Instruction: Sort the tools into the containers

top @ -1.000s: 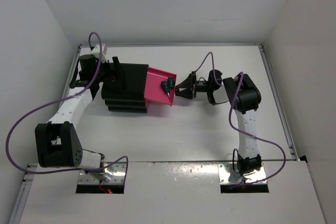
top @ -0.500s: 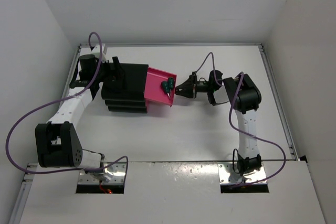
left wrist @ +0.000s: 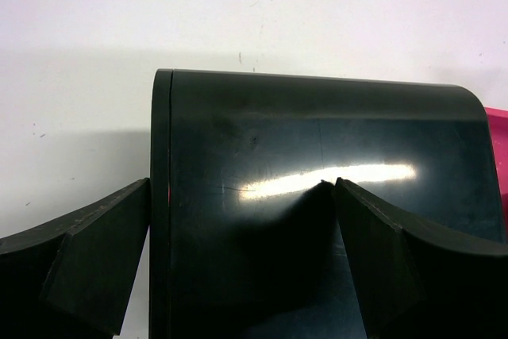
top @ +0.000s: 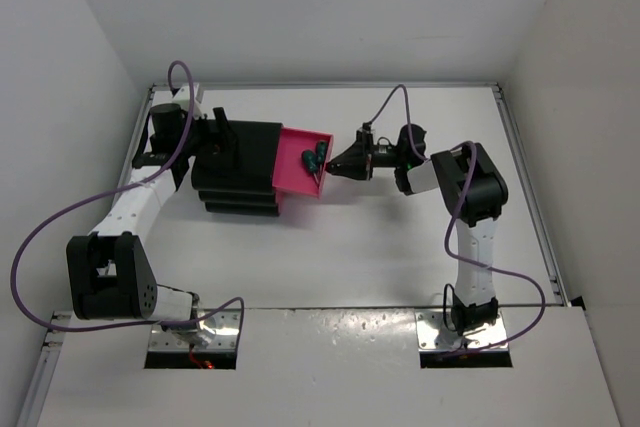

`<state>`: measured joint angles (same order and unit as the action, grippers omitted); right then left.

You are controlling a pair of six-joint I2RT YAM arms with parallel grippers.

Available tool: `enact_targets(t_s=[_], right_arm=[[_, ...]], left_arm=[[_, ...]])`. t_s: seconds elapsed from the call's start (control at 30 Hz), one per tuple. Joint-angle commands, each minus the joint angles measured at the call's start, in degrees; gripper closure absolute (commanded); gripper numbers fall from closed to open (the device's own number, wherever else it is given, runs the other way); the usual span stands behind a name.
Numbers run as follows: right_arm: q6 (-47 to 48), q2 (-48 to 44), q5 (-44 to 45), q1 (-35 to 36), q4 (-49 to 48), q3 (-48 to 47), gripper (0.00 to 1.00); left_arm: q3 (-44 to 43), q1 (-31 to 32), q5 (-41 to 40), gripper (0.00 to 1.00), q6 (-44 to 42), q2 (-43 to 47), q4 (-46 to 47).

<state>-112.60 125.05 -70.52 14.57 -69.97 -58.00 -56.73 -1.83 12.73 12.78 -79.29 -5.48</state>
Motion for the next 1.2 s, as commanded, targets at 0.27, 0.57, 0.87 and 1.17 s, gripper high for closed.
enact_targets(t_s=[0.27, 0.57, 0.87, 1.17], right_arm=[[2.21, -1.84, 0.47, 3.8, -10.27, -5.63, 0.95], [0.54, 3.78, 0.99, 5.47, -10.18, -12.48, 0.95], [-0.69, 8.97, 2.05, 9.68, -10.71, -19.77, 0.95], [-0.69, 13.81, 3.99, 13.21, -9.66, -25.58, 0.92]], left_arm=[[4.08, 0.95, -1.39, 0.0, -3.81, -3.77, -14.65], [5.23, 1.47, 0.36, 0.0, -4.34, -3.24, -14.65], [5.75, 2.0, 2.03, 0.0, -4.34, -3.77, -14.12], [5.75, 2.53, 2.03, 0.0, -4.34, -4.3, -14.12]])
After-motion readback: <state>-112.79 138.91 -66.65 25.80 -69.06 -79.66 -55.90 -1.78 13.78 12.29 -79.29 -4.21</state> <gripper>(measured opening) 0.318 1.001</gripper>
